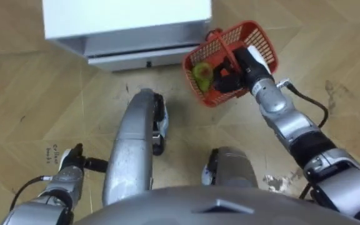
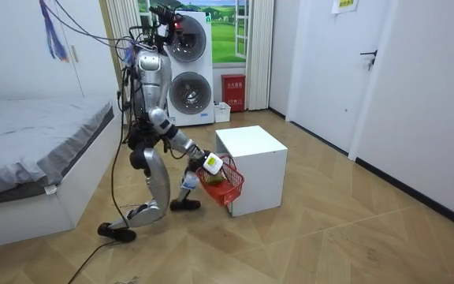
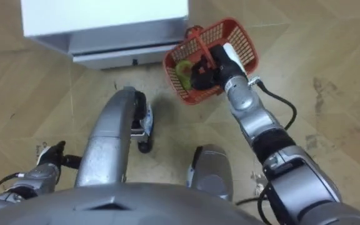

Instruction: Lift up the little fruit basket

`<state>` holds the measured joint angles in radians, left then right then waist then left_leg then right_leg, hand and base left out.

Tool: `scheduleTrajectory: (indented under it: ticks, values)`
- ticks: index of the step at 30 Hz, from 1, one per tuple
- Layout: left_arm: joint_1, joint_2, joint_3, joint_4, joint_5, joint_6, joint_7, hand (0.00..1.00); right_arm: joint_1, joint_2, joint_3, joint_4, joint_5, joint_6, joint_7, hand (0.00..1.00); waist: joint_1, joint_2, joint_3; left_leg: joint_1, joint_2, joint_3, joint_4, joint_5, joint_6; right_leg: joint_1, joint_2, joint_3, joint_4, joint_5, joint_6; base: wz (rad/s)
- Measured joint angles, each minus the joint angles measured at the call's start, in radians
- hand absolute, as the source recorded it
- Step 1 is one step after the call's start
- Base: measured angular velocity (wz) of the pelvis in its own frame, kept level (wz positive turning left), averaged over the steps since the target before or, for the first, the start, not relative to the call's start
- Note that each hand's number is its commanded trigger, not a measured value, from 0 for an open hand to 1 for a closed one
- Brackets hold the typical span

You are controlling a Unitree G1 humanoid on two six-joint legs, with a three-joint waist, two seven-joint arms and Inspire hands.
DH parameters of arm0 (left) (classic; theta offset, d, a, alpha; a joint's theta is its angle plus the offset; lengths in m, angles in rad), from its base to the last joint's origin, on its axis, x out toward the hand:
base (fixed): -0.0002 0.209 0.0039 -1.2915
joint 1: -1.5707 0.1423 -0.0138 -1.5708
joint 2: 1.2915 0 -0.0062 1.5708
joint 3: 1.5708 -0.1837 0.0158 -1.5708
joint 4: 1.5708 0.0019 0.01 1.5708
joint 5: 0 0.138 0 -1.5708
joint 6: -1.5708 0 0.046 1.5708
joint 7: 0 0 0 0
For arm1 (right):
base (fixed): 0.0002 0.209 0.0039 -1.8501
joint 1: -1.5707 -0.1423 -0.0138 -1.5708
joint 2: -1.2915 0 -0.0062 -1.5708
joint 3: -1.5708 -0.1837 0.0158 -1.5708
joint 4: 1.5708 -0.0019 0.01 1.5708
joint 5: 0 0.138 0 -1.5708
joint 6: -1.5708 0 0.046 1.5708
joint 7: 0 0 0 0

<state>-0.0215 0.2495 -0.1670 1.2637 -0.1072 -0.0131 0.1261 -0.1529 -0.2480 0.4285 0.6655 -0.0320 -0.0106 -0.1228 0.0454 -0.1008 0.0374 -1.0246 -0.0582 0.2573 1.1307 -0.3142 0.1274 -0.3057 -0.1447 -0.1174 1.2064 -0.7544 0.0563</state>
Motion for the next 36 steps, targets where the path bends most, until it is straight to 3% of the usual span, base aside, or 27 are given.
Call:
scheduleTrajectory:
  ticks: [1, 2, 3, 4, 5, 6, 7, 8, 9, 10, 12, 16, 19, 25, 28, 30, 36]
  values:
    - [0.023, 0.013, -0.009, -0.049, 0.001, 0.011, 0.001, 0.0, 0.021, -0.012, -0.023, 0.002, -0.001, 0.004, 0.003, 1.0, -0.012, 0.023, -0.0161, 0.037, 0.004, 0.048, -0.094, 0.016, 0.101, 0.029, 0.026, -0.071, -0.04, 0.035, 0.002, 1.39]
    - [0.021, 0.019, -0.005, -0.052, 0.001, 0.011, 0.002, 0.0, 0.032, -0.009, -0.039, -0.009, -0.013, 0.006, 0.002, 1.0, -0.015, 0.015, -0.0169, 0.046, 0.006, 0.053, -0.121, 0.027, 0.109, 0.03, 0.031, -0.088, -0.053, 0.05, 0.008, 0.83]
    - [0.027, 0.012, 0.007, -0.054, 0.001, 0.022, 0.014, 0.0, 0.053, -0.011, -0.048, -0.053, -0.029, 0.006, 0.009, 1.0, 0.011, -0.004, -0.0175, 0.074, 0.01, 0.046, -0.191, 0.053, 0.093, 0.021, 0.017, -0.079, -0.078, 0.065, 0.021, 0.09]
    - [0.047, -0.004, 0.007, -0.058, 0.002, 0.045, 0.022, 0.0, 0.064, -0.012, -0.055, -0.1, -0.051, -0.001, 0.016, 1.0, 0.025, -0.004, -0.0184, 0.132, 0.012, 0.039, -0.29, 0.1, 0.074, 0.016, -0.016, -0.075, -0.141, 0.066, 0.02, -0.27]
    - [0.06, -0.007, 0.005, -0.058, 0.004, 0.051, 0.022, 0.0, 0.077, -0.01, -0.058, -0.12, -0.068, -0.014, 0.016, 1.0, 0.025, -0.002, -0.0196, 0.168, 0.009, 0.031, -0.346, 0.129, 0.066, 0.021, -0.032, -0.075, -0.19, 0.066, 0.019, -0.34]
    - [0.079, -0.003, 0.004, -0.055, 0.007, 0.057, 0.025, 0.0, 0.103, -0.011, -0.06, -0.157, -0.095, -0.043, 0.015, 1.0, 0.031, -0.001, -0.0196, 0.237, 0.009, 0.008, -0.451, 0.183, 0.044, 0.039, -0.06, -0.08, -0.312, 0.077, 0.008, -0.12]
    - [0.094, 0.008, 0.002, -0.049, 0.007, 0.057, 0.038, 0.0, 0.127, -0.016, -0.061, -0.201, -0.098, -0.057, 0.012, 1.0, 0.035, -0.003, -0.0186, 0.295, 0.011, -0.007, -0.523, 0.226, 0.025, 0.071, -0.082, -0.087, -0.461, 0.129, 0.013, 0.0]
    - [0.098, 0.012, 0.001, -0.048, 0.005, 0.057, 0.045, 0.0, 0.143, -0.022, -0.061, -0.223, -0.098, -0.059, 0.011, 1.0, 0.032, -0.003, -0.0155, 0.315, 0.012, -0.018, -0.54, 0.24, 0.018, 0.09, -0.082, -0.08, -0.511, 0.146, 0.031, 0.27]
    - [0.102, 0.018, -0.001, -0.049, 0.001, 0.056, 0.057, 0.0, 0.174, -0.034, -0.065, -0.254, -0.096, -0.06, 0.01, 1.0, 0.032, -0.003, -0.0165, 0.343, 0.015, -0.043, -0.566, 0.271, -0.001, 0.126, -0.056, -0.104, -0.549, 0.156, 0.013, 0.24]
    - [0.103, 0.014, 0.001, -0.049, 0.001, 0.056, 0.061, 0.0, 0.183, -0.041, -0.07, -0.265, -0.094, -0.059, 0.012, 1.0, 0.039, 0.003, -0.0177, 0.352, 0.027, -0.048, -0.579, 0.283, -0.007, 0.132, -0.048, -0.118, -0.553, 0.165, -0.001, 0.12]
    - [0.111, 0.0, 0.006, -0.047, 0.002, 0.055, 0.062, 0.0, 0.204, -0.05, -0.101, -0.298, -0.093, -0.046, 0.024, 1.0, 0.049, 0.025, -0.0154, 0.38, 0.064, -0.068, -0.631, 0.321, -0.04, 0.149, -0.007, -0.154, -0.573, 0.191, -0.033, -0.03]
    - [0.134, -0.002, 0.007, -0.048, 0.002, 0.054, 0.058, 0.0, 0.243, -0.043, -0.139, -0.342, -0.11, -0.009, 0.062, 1.0, 0.047, 0.033, -0.0198, 0.426, 0.114, -0.025, -0.704, 0.384, -0.048, 0.155, 0.026, -0.164, -0.576, 0.204, -0.063, 0.02]
    - [0.156, -0.002, 0.008, -0.058, 0.011, 0.056, 0.054, 0.0, 0.266, -0.04, -0.137, -0.386, -0.124, 0.02, 0.087, 1.0, 0.048, 0.047, -0.026, 0.442, 0.135, -0.008, -0.716, 0.401, -0.048, 0.163, 0.04, -0.168, -0.579, 0.21, -0.074, -0.01]
    - [0.168, -0.004, 0.029, -0.068, 0.023, 0.048, 0.04, 0.0, 0.276, -0.038, -0.137, -0.469, -0.142, 0.034, 0.14, 1.0, 0.054, 0.052, -0.0257, 0.486, 0.134, 0.008, -0.736, 0.405, -0.053, 0.202, 0.04, -0.162, -0.598, 0.21, -0.079, -0.03]
    - [0.171, -0.004, 0.029, -0.069, 0.023, 0.048, 0.039, 0.0, 0.274, -0.037, -0.137, -0.496, -0.14, 0.034, 0.154, 1.0, 0.065, 0.04, -0.0299, 0.504, 0.129, 0.009, -0.746, 0.406, -0.054, 0.224, 0.039, -0.164, -0.616, 0.212, -0.081, 0.01]
    - [0.173, -0.005, 0.029, -0.075, 0.023, 0.048, 0.039, 0.0, 0.272, -0.038, -0.137, -0.51, -0.136, 0.034, 0.165, 1.0, 0.069, 0.03, -0.0267, 0.513, 0.123, 0.009, -0.754, 0.409, -0.056, 0.234, 0.037, -0.166, -0.621, 0.212, -0.081, 0.05]
    - [0.191, -0.007, 0.05, -0.073, 0.022, 0.048, 0.039, 0.0, 0.272, -0.032, -0.137, -0.54, -0.145, 0.035, 0.189, 1.0, 0.077, 0.012, -0.0271, 0.53, 0.115, 0.003, -0.752, 0.395, -0.069, 0.272, 0.036, -0.174, -0.657, 0.213, -0.083, 0.05]
